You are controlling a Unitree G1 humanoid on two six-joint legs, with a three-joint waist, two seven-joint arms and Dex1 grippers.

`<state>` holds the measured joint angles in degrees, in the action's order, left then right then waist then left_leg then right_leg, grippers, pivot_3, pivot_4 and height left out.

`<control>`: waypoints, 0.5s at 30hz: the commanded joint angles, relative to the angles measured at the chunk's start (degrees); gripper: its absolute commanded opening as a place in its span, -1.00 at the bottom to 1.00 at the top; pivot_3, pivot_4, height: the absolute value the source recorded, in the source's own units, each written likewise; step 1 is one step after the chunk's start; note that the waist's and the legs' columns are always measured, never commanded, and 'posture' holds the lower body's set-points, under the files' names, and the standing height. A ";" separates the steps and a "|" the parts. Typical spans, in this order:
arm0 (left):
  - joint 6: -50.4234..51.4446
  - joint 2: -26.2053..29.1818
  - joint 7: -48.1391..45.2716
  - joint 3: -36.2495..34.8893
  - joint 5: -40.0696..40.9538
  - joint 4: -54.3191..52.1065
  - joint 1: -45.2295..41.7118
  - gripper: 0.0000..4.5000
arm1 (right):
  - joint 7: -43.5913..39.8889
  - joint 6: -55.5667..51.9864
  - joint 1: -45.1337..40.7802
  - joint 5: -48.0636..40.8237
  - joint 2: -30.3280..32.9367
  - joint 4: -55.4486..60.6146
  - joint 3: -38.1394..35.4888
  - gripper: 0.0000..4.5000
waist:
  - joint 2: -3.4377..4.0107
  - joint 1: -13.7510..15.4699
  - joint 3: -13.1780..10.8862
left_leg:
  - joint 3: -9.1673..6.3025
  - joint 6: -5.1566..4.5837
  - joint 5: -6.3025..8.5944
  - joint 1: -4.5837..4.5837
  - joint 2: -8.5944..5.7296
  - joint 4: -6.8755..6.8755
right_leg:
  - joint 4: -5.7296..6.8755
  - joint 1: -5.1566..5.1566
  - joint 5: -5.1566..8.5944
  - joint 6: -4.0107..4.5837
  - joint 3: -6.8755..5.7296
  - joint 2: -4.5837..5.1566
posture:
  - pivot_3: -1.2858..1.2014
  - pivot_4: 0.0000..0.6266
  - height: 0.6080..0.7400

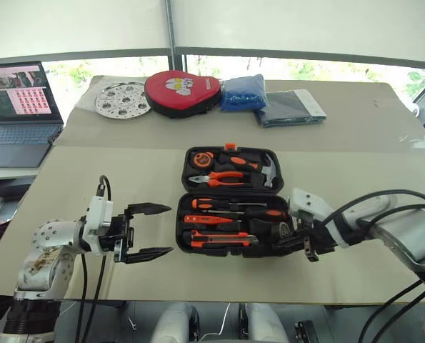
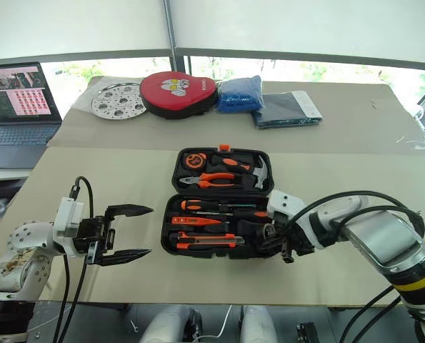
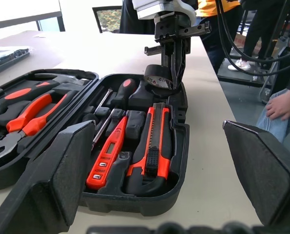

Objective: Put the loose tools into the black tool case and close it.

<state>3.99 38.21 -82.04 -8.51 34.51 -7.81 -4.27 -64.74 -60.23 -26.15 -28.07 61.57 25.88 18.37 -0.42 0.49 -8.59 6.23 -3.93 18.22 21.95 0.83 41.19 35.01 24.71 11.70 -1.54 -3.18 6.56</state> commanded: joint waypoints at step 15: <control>0.39 0.99 2.80 -0.47 -0.62 -0.78 -0.27 1.00 | -5.02 -8.43 -8.37 -3.87 -0.68 -0.56 4.49 0.68 | -0.06 0.00 0.03 | -0.10 -0.05 0.03 0.02 0.03 0.10 | -0.02 -0.09 0.00 0.00 -0.13 -0.01 | 0.03 -0.52 1.00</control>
<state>4.06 38.42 -79.74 -8.51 33.78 -8.00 -4.24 -67.16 -67.93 -33.49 -29.78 60.10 25.07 23.02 -0.47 0.49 -8.57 6.12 -3.98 18.25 21.98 0.85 41.30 34.99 24.61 11.70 -1.54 -3.31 6.55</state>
